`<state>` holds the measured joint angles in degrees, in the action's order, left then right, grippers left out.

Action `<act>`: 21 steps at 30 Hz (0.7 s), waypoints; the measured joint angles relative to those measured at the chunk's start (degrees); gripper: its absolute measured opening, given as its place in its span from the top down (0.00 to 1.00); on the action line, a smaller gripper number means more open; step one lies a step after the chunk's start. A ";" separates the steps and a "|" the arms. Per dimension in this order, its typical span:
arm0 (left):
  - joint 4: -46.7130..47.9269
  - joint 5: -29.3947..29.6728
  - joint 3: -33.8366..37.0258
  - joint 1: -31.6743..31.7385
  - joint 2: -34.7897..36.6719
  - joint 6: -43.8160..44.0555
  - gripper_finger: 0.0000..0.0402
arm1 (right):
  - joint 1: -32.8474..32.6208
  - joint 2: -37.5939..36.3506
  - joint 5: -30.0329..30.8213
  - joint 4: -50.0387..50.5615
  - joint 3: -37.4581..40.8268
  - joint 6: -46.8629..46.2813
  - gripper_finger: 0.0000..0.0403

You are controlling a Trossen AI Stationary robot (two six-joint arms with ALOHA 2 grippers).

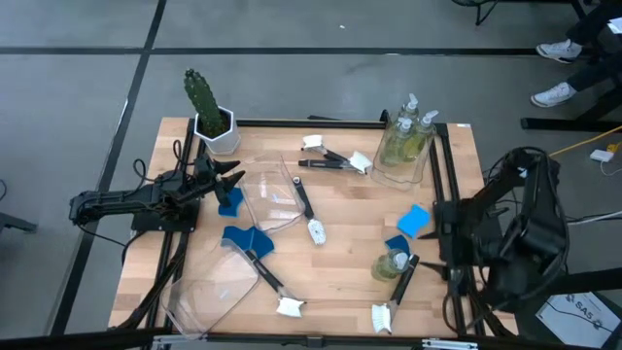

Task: Pick & Place Kitchen Sink Supplies
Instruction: Put the green dish soap into the top right transparent bin

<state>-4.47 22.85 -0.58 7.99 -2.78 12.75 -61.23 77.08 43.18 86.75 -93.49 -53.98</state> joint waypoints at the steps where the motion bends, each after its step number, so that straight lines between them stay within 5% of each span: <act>1: 0.02 0.00 0.01 -0.01 0.02 -0.02 0.53 | -0.91 -0.42 0.66 -1.44 2.01 -1.45 0.37; 10: 0.01 0.02 0.02 0.00 0.01 -0.01 0.52 | -6.38 -2.94 6.55 -13.84 17.88 -13.17 0.37; 16: 0.00 0.01 0.01 -0.02 0.00 -0.01 0.53 | -5.21 -2.82 8.60 -28.39 26.84 -10.11 0.37; 21: 0.00 0.02 0.00 -0.01 0.01 -0.02 0.52 | -2.89 -2.82 12.88 -29.11 29.20 -10.36 0.37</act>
<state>-4.47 22.87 -0.58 7.98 -2.78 12.73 -64.12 74.26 56.06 57.63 -64.29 -64.34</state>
